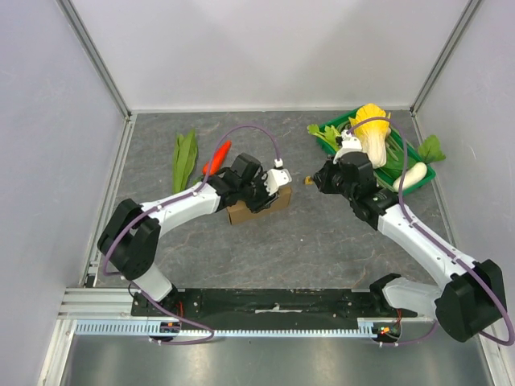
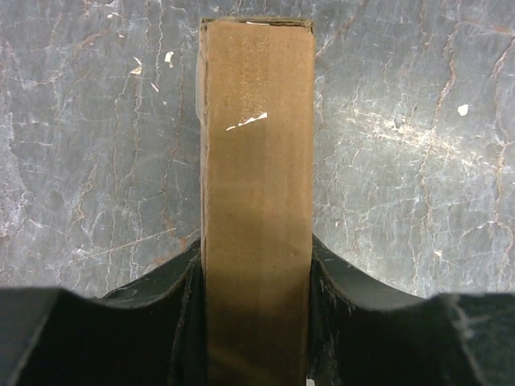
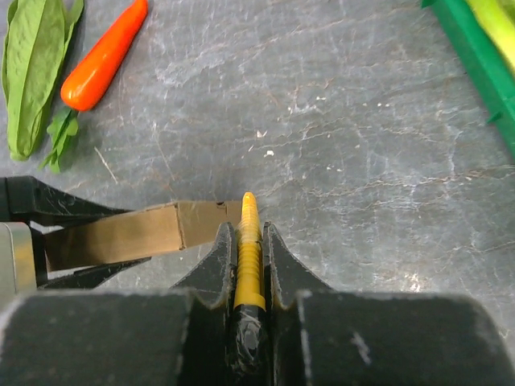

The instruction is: Unpack the express box

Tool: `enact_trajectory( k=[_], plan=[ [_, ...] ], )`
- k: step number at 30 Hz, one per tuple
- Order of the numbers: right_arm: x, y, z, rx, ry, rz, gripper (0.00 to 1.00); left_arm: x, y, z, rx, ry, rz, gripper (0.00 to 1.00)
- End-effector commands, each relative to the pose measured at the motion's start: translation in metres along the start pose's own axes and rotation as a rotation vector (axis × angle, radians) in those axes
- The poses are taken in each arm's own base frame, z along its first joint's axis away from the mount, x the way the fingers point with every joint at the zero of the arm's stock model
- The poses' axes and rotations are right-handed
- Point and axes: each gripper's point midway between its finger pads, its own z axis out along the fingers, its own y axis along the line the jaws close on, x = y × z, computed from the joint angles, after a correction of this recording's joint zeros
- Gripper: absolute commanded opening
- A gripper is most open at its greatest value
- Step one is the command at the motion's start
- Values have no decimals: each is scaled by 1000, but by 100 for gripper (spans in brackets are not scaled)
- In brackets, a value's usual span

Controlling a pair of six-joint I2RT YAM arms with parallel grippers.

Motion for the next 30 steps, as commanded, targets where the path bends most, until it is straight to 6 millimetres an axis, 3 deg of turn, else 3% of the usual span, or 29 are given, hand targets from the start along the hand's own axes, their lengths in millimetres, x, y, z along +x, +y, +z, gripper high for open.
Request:
enact_trajectory(
  k=[1,8,17,30],
  plan=[
    [-5,22,-3,-145,-47,-50,0,39,-19,13,-1,113,-38,47],
    [5,32,-17,-241,-63,-100,0,53,-25,22,-30,151,-37,48],
    [-13,31,-33,-246,-175,-140,0,74,-30,29,-86,196,-4,41],
    [-6,33,-30,-270,-158,-161,0,83,-39,29,-54,238,-15,40]
  ],
)
